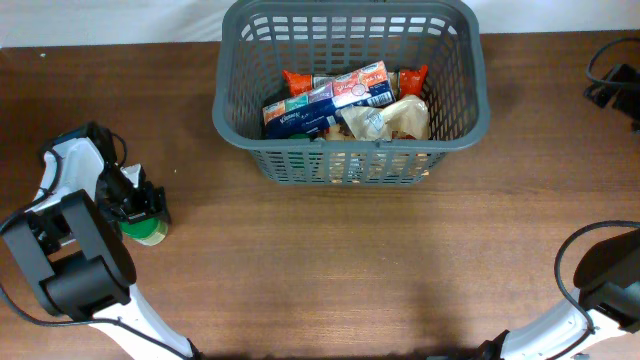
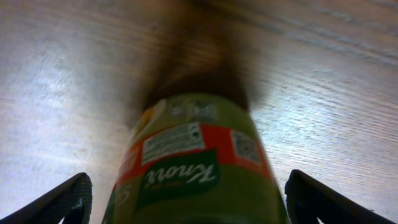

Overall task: Pack container
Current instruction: 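Grasp the second green Knorr jar with the left gripper, then carry the green jar over and lower it into the basket, then release the jar and retract the left gripper to the left edge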

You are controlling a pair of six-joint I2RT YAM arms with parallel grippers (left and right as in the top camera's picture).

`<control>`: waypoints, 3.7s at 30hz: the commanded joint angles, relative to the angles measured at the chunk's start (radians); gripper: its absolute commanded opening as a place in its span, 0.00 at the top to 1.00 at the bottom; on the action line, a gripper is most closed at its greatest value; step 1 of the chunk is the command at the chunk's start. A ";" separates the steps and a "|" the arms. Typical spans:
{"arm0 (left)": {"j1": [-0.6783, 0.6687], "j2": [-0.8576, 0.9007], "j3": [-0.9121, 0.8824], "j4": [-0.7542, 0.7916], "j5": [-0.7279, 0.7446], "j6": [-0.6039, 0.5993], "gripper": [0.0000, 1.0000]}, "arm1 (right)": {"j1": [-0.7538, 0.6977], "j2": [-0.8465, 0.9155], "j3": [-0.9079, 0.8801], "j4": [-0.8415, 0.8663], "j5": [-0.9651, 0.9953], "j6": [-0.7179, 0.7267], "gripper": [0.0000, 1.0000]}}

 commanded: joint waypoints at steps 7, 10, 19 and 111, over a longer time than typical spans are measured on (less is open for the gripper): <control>0.002 -0.007 -0.010 -0.026 -0.036 -0.042 0.18 | 0.002 -0.026 -0.007 0.003 -0.012 -0.003 0.01; 0.002 -0.007 -0.013 -0.025 -0.026 -0.042 0.21 | 0.002 -0.026 -0.007 0.003 -0.013 -0.003 0.01; 0.002 -0.007 -0.016 0.000 -0.021 -0.042 0.32 | 0.002 -0.026 -0.007 0.003 -0.012 -0.003 0.01; -0.815 0.029 1.283 -0.221 -0.116 0.121 0.01 | 0.002 -0.026 -0.007 0.003 -0.012 -0.003 0.01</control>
